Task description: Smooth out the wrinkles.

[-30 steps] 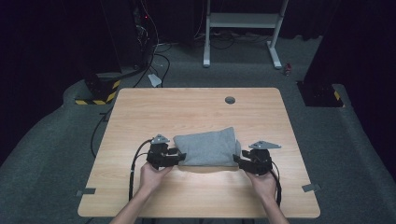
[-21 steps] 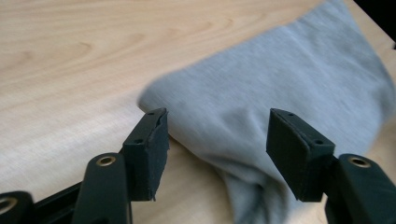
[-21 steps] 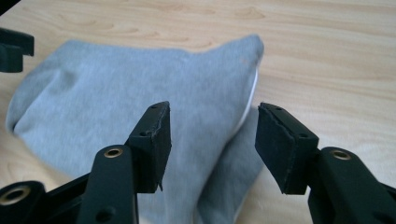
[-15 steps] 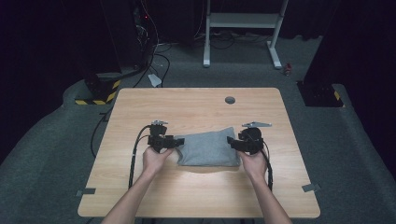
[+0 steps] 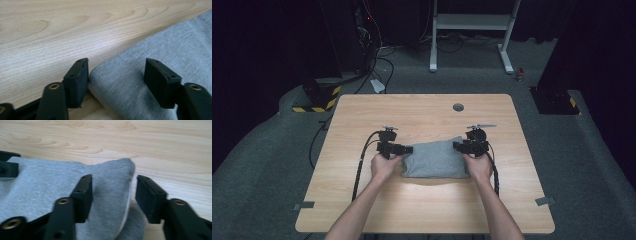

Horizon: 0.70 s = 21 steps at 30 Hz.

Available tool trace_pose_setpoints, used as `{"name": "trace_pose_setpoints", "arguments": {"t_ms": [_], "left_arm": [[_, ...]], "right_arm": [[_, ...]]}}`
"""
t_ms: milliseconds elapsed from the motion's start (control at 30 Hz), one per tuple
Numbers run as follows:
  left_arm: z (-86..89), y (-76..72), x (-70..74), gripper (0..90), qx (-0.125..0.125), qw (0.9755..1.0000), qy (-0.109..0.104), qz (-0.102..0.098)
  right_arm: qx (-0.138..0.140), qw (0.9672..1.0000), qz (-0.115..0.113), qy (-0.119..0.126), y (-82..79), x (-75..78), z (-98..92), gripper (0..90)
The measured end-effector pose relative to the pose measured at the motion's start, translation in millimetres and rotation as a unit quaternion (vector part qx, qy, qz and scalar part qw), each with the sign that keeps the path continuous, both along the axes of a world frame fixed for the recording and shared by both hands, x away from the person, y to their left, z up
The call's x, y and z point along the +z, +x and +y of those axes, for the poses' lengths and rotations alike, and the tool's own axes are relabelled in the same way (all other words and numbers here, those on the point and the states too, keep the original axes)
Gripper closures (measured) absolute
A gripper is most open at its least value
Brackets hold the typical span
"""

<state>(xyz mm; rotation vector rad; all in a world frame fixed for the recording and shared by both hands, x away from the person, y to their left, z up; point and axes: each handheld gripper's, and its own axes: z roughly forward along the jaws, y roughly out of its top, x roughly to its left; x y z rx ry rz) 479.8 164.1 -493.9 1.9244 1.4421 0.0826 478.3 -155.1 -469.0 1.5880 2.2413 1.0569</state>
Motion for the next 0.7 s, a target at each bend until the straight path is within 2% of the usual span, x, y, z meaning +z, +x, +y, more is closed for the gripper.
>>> {"name": "trace_pose_setpoints", "arguments": {"t_ms": [33, 167, 400, 500, 700], "left_arm": [[0.0, 0.7, 0.2, 42.2, -0.003, 1.0, -0.001, 0.0], [-2.2, 1.8, 3.2, 58.7, -0.013, 0.9999, -0.007, -0.003], [-2.2, -0.2, 4.5, 84.6, -0.029, 0.9995, -0.008, -0.009], [-1.0, -2.9, 9.1, 86.1, -0.036, 0.9991, -0.008, -0.024], [5.0, -13.2, 25.3, 86.3, -0.044, 0.9973, -0.025, -0.053]], "right_arm": [[0.003, 1.0, 0.005, 0.003, 1.0, -1.7, 1.2, 60.7], [0.021, 0.9998, -0.003, -0.002, 0.7, -2.3, 2.7, 74.7], [0.043, 0.9985, -0.031, -0.016, -6.2, 6.3, 5.3, 80.5], [0.047, 0.998, -0.038, -0.016, -9.0, 9.2, 5.6, 81.1], [0.058, 0.9965, -0.06, -0.009, -18.5, 18.6, 5.9, 81.6]]}}
